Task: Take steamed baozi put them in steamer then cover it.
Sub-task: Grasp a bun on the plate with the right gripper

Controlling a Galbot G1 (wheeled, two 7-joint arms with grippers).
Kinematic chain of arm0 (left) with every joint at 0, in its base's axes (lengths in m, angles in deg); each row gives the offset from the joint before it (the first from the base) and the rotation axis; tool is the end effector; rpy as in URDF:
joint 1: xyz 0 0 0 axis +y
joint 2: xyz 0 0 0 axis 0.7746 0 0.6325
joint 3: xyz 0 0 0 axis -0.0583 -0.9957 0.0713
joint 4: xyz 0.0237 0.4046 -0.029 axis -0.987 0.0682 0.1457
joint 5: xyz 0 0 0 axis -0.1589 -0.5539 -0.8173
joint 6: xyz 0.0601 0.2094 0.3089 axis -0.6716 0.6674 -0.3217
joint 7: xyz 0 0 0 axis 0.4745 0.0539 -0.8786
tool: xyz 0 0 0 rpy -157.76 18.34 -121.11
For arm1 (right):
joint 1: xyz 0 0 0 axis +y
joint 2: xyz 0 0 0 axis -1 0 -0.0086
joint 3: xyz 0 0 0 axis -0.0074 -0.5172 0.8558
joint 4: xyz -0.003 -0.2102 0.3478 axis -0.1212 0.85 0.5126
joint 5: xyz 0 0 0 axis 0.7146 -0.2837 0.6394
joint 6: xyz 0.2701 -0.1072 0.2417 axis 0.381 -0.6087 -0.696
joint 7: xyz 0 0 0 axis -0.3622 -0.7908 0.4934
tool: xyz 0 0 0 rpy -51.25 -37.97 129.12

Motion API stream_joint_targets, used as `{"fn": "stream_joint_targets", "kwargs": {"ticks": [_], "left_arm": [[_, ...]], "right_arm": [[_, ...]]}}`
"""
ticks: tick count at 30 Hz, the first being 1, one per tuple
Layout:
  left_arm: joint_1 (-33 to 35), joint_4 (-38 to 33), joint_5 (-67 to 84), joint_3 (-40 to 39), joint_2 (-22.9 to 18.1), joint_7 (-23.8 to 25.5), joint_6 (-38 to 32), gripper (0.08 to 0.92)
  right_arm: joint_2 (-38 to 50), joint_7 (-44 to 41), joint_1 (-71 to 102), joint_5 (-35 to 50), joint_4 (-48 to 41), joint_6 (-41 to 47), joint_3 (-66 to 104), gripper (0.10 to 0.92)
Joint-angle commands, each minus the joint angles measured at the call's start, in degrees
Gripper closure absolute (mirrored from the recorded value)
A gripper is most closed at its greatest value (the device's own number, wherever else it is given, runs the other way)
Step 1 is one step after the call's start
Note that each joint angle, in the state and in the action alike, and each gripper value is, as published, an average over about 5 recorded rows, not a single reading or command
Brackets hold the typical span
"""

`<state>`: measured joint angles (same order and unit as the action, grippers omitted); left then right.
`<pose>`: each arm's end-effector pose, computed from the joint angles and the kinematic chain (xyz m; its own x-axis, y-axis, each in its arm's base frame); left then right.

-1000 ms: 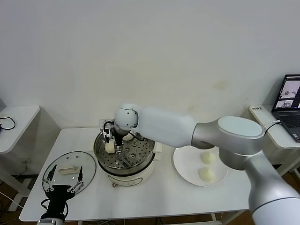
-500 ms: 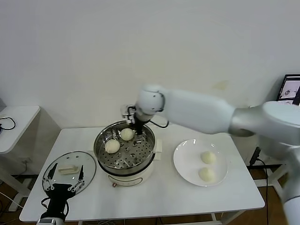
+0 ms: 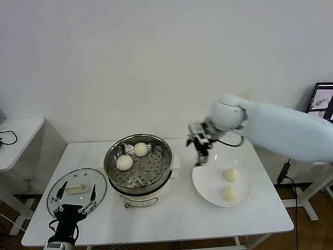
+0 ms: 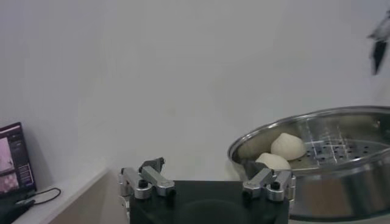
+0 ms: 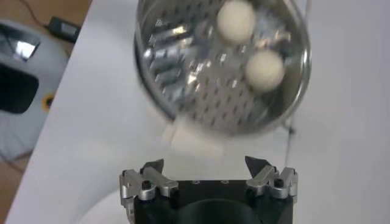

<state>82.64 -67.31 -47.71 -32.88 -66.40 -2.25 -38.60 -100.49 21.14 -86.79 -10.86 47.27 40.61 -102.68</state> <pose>0.1104 0.1025 -0.3160 -0.9969 -0.0716 0.0316 -0.0571 0.9418 0.3312 0.5315 -0.0360 -0.0645 -0.2058 -0.2447 0.9475 -0.9233 -0.2722 -0.2709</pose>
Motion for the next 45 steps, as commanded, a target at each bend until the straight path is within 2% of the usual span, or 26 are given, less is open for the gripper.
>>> {"fn": "stream_joint_targets", "kwargs": {"ticks": [1, 6, 14, 34, 45], "left_arm": [[0.10, 0.31, -0.03, 0.06, 0.11, 0.00, -0.05, 0.177], [0.10, 0.65, -0.21, 0.07, -0.03, 0.00, -0.04, 0.177], [0.15, 1.18, -0.67, 0.07, -0.24, 0.02, 0.12, 0.177], [0.13, 2.17, -0.75, 0.68, -0.21, 0.05, 0.17, 0.177], [-0.11, 2.47, -0.68, 0.78, -0.32, 0.04, 0.20, 0.177]], "right_arm": [[14.64, -2.13, 9.06, -10.74, 5.17, -5.71, 3.47, 0.202], [15.25, -0.81, 16.77, -16.68, 2.70, -7.18, 8.42, 0.203], [12.85, 0.00, 27.08, -21.47, -1.96, -9.00, 14.55, 0.203], [3.93, 0.94, 31.87, -22.40, -11.90, -9.04, 16.56, 0.202], [1.90, 0.85, 32.48, -22.78, -13.29, -7.82, 16.71, 0.204]]}}
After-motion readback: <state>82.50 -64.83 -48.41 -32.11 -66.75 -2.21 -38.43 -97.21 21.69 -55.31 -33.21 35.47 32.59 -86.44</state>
